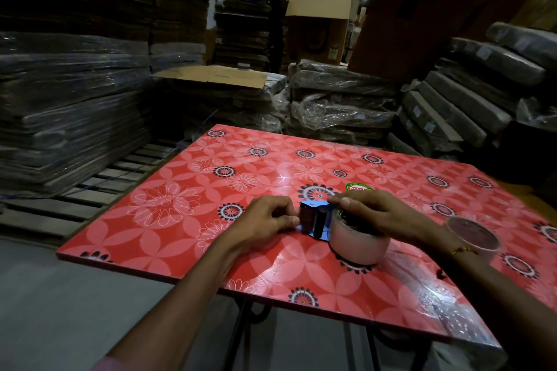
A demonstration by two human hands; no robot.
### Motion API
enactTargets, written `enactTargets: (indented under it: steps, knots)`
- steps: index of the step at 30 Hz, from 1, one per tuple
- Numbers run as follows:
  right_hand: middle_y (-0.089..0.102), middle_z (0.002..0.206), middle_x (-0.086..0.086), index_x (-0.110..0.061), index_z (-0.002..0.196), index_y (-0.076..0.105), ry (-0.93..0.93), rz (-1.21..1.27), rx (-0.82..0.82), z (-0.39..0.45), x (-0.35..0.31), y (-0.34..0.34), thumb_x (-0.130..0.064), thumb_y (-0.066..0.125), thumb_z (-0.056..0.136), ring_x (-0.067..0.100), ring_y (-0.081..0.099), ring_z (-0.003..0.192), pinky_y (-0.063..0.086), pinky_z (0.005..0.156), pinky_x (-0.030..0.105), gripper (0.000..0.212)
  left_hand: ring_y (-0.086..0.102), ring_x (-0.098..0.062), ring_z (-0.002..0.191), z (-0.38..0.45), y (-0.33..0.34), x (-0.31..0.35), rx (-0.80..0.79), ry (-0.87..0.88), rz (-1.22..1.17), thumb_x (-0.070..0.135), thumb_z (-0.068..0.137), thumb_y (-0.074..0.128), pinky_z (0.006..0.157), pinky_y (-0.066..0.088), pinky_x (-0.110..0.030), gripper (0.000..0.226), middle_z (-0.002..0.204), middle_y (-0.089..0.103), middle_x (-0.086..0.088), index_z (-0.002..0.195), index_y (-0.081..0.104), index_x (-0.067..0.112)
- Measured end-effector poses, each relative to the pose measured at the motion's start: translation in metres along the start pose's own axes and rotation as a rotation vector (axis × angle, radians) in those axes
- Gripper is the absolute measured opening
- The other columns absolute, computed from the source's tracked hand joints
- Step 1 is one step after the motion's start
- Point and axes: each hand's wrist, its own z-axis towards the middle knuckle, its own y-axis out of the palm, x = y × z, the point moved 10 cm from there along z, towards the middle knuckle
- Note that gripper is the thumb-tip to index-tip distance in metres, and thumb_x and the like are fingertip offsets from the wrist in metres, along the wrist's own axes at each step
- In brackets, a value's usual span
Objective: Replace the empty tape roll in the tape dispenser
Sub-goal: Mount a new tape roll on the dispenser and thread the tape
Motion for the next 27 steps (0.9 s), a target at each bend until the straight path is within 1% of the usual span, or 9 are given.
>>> enactTargets:
  steps: [2, 6, 8, 10, 13, 17, 21, 24, 27]
  knots:
    - [0.076, 0.118, 0.006, -0.015, 0.125, 0.073, -0.004, 0.022, 0.031, -0.001, 0.003, -0.002, -0.041, 0.05, 0.095, 0.008, 0.067, 0.102, 0.048, 0.088, 0.016, 0.047, 0.071, -0.009, 0.073, -0.002, 0.003, 0.002, -0.036, -0.012, -0.081, -0.005, 0.088, 0.065, 0.067, 0.053, -0.015, 0.007, 0.086, 0.07, -0.019, 0.087, 0.062, -0.011]
    - [0.076, 0.115, 0.006, -0.014, 0.124, 0.074, -0.007, 0.046, 0.072, -0.004, 0.011, -0.002, -0.022, 0.055, 0.102, 0.002, 0.065, 0.099, 0.048, 0.086, 0.012, 0.03, 0.071, -0.006, 0.069, -0.005, 0.004, 0.002, -0.065, -0.041, -0.177, -0.007, 0.088, 0.065, 0.065, 0.052, -0.012, 0.013, 0.086, 0.069, -0.022, 0.092, 0.06, -0.019]
    - [0.074, 0.118, -0.001, -0.017, 0.123, 0.073, -0.003, 0.039, 0.074, -0.004, 0.013, -0.004, -0.009, 0.055, 0.104, -0.005, 0.065, 0.102, 0.046, 0.088, 0.009, 0.028, 0.072, -0.011, 0.072, -0.006, 0.005, 0.003, -0.069, -0.049, -0.228, -0.007, 0.087, 0.066, 0.067, 0.054, -0.015, 0.011, 0.085, 0.071, -0.019, 0.093, 0.06, -0.013]
    - [0.073, 0.12, -0.003, -0.027, 0.121, 0.07, -0.012, 0.016, 0.06, -0.003, 0.012, -0.004, 0.004, 0.053, 0.102, -0.006, 0.063, 0.105, 0.046, 0.092, 0.009, 0.04, 0.072, -0.018, 0.075, -0.009, 0.004, 0.001, -0.053, -0.067, -0.359, -0.011, 0.086, 0.065, 0.069, 0.058, -0.024, 0.018, 0.083, 0.072, -0.017, 0.1, 0.058, -0.002]
    - [0.071, 0.125, 0.006, -0.026, 0.126, 0.066, -0.017, -0.054, 0.03, 0.0, 0.015, -0.003, 0.017, 0.048, 0.095, 0.012, 0.064, 0.113, 0.049, 0.101, 0.025, 0.057, 0.073, -0.018, 0.076, -0.008, 0.005, 0.004, -0.058, -0.053, -0.359, -0.013, 0.085, 0.064, 0.069, 0.059, -0.024, 0.036, 0.084, 0.074, -0.013, 0.113, 0.059, 0.009]
    - [0.068, 0.133, 0.002, -0.016, 0.137, 0.062, -0.032, -0.171, -0.007, 0.003, 0.02, -0.002, 0.01, 0.051, 0.098, 0.014, 0.063, 0.12, 0.049, 0.104, 0.03, 0.048, 0.072, -0.01, 0.071, -0.009, 0.007, 0.01, -0.045, -0.038, -0.265, -0.016, 0.084, 0.063, 0.066, 0.055, -0.016, 0.017, 0.08, 0.073, -0.011, 0.1, 0.067, -0.013]
    - [0.067, 0.13, -0.002, -0.015, 0.139, 0.062, -0.036, -0.224, -0.06, 0.005, 0.021, 0.0, 0.0, 0.055, 0.102, 0.006, 0.062, 0.116, 0.045, 0.095, 0.01, 0.041, 0.069, -0.007, 0.057, -0.008, 0.01, 0.012, -0.041, -0.046, -0.326, -0.022, 0.08, 0.063, 0.057, 0.053, -0.013, 0.016, 0.064, 0.071, -0.006, 0.096, 0.062, -0.022]
    - [0.069, 0.115, -0.004, -0.012, 0.134, 0.064, 0.005, -0.166, -0.076, 0.006, 0.026, -0.002, -0.007, 0.057, 0.103, -0.014, 0.061, 0.092, 0.045, 0.085, 0.006, 0.032, 0.07, -0.011, 0.057, -0.008, 0.009, 0.012, -0.047, -0.053, -0.385, -0.017, 0.076, 0.07, 0.056, 0.055, -0.017, 0.01, 0.062, 0.072, -0.007, 0.086, 0.066, -0.015]
    - [0.069, 0.095, -0.008, -0.017, 0.12, 0.067, 0.059, -0.019, -0.072, 0.003, 0.034, -0.005, -0.011, 0.059, 0.102, -0.014, 0.059, 0.077, 0.049, 0.077, 0.011, 0.02, 0.066, -0.021, 0.063, -0.007, 0.009, 0.008, -0.069, -0.066, -0.415, -0.001, 0.068, 0.083, 0.058, 0.058, -0.027, 0.013, 0.069, 0.071, -0.016, 0.073, 0.072, 0.0]
